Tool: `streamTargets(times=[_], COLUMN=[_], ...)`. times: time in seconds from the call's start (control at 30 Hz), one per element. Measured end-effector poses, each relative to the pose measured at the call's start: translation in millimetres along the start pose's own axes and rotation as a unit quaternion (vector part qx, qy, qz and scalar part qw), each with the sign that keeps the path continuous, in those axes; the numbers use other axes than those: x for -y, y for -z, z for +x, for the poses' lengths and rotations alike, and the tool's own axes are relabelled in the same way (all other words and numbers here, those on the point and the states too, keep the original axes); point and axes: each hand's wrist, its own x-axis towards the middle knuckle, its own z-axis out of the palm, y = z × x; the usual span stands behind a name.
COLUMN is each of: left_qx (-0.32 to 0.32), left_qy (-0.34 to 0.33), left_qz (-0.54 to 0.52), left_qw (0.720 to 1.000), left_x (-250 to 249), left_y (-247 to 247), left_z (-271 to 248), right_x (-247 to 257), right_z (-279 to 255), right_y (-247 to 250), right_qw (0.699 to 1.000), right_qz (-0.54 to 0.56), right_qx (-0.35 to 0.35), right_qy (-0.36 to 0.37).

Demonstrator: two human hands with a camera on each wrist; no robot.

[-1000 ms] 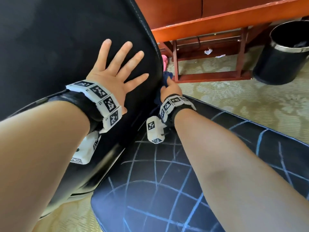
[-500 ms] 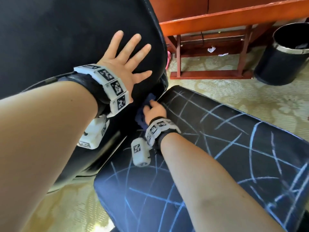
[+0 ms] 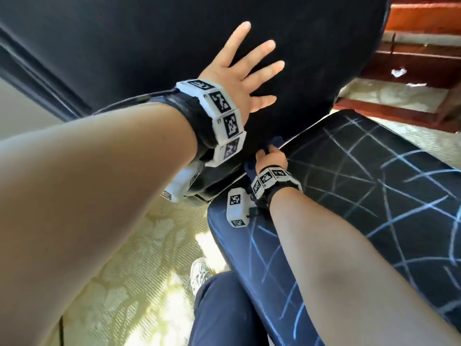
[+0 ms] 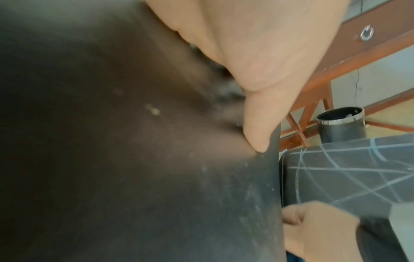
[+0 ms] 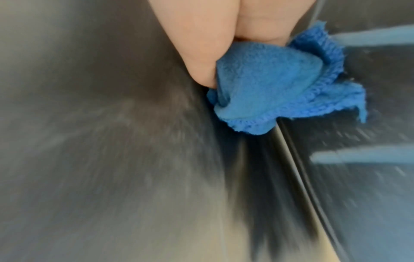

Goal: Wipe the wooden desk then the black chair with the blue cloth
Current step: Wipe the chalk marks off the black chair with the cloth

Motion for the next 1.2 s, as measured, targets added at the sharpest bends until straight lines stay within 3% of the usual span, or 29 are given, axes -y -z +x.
streamTargets(times=[0.17, 0.33, 0.47, 0.6, 0.8, 0.87, 0.97, 1.1, 1.2], left_qx=[0.003, 0.003, 0.007, 0.02, -0.035, -0.043, -0.042, -0.074, -0.105], left_qy=[0.025, 0.065, 0.143, 0.216, 0.297, 0.312, 0.339, 0.371, 0.369], left_qz=[0.002, -0.024, -0.077, -0.145, -0.23, -0.265, -0.333, -0.453, -0.492], left_qw=[1.0, 0.998, 0.987, 0.965, 0.926, 0.911, 0.879, 0.807, 0.781], left_x=[14, 34, 50, 65, 85, 85, 84, 83, 86], left_y=[-15, -21, -21, -18, -7, -9, -18, -29, -35], left_z=[-26, -70, -116, -160, -229, -245, -268, -296, -307], right_x=[-6, -5, 17, 51, 131, 150, 172, 191, 200], right_z=[-49, -94, -114, -133, -196, -225, -266, -294, -304], right_y=[-37, -58, -30, 12, 80, 96, 102, 81, 60], right_qw=[0.998, 0.981, 0.962, 0.93, 0.922, 0.926, 0.913, 0.88, 0.86], right_qz=[-0.045, -0.132, -0.202, -0.32, -0.306, -0.255, -0.193, -0.173, -0.163], right_qx=[0.034, 0.138, 0.183, 0.167, 0.082, 0.06, 0.082, 0.126, 0.156], right_qy=[-0.018, 0.018, 0.031, 0.075, 0.224, 0.272, 0.349, 0.424, 0.458])
